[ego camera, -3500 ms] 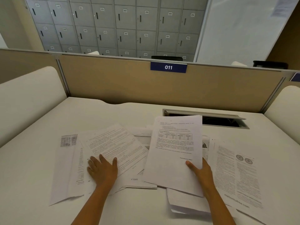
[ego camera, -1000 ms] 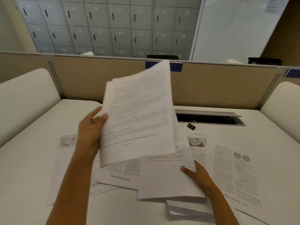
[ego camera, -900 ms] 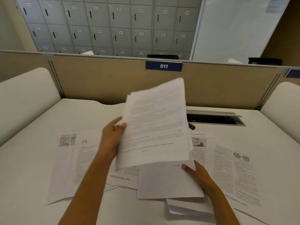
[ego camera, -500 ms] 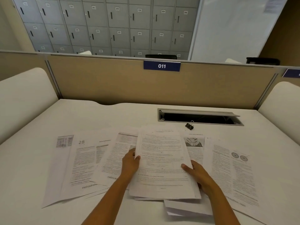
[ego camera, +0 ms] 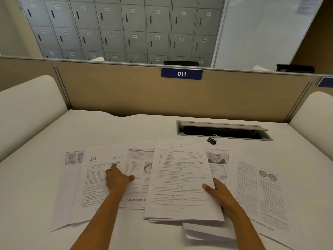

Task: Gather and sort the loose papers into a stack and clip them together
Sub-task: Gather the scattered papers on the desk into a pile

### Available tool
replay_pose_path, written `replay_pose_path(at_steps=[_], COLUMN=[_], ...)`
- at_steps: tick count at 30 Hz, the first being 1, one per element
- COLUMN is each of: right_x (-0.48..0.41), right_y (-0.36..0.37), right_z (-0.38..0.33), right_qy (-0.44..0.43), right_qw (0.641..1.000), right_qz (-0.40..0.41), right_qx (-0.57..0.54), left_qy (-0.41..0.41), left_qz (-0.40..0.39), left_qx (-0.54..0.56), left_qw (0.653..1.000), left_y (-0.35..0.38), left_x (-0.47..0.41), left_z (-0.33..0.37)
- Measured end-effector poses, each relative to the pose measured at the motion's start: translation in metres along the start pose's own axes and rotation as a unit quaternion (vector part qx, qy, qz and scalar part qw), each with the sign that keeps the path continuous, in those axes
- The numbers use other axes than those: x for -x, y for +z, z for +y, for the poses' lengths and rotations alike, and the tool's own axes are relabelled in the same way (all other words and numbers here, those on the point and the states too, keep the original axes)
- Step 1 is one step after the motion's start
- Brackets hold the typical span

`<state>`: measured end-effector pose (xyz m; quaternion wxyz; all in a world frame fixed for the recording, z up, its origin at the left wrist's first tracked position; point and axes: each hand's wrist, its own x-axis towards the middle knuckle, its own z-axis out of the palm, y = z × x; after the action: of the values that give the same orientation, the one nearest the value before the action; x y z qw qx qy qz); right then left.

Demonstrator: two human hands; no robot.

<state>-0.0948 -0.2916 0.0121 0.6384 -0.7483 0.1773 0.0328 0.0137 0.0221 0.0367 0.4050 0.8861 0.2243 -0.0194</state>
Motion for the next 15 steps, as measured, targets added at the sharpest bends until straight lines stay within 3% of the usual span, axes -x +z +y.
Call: replay_pose_path(at_steps=[5,9,15], right_x=[0.001,0.000,-0.002], right_y=[-0.001,0.000,-0.001], right_z=[0.001,0.001,0.004], right_qy=[-0.008,-0.012,-0.010], right_qw=[1.000,1.000,1.000], right_qz=[-0.004,-0.006,-0.006], right_qx=[0.002,-0.001,-0.005], left_qy=[0.022,0.041,-0.027], left_qz=[-0.018,0.027,0.110], left_qx=[0.064,0.108,0.004], left_qw=[0.998,0.993,0.994], left_y=[-0.017,-0.041,-0.076], left_x=[0.001,-0.002,-0.025], left_z=[0.002,-0.001,-0.038])
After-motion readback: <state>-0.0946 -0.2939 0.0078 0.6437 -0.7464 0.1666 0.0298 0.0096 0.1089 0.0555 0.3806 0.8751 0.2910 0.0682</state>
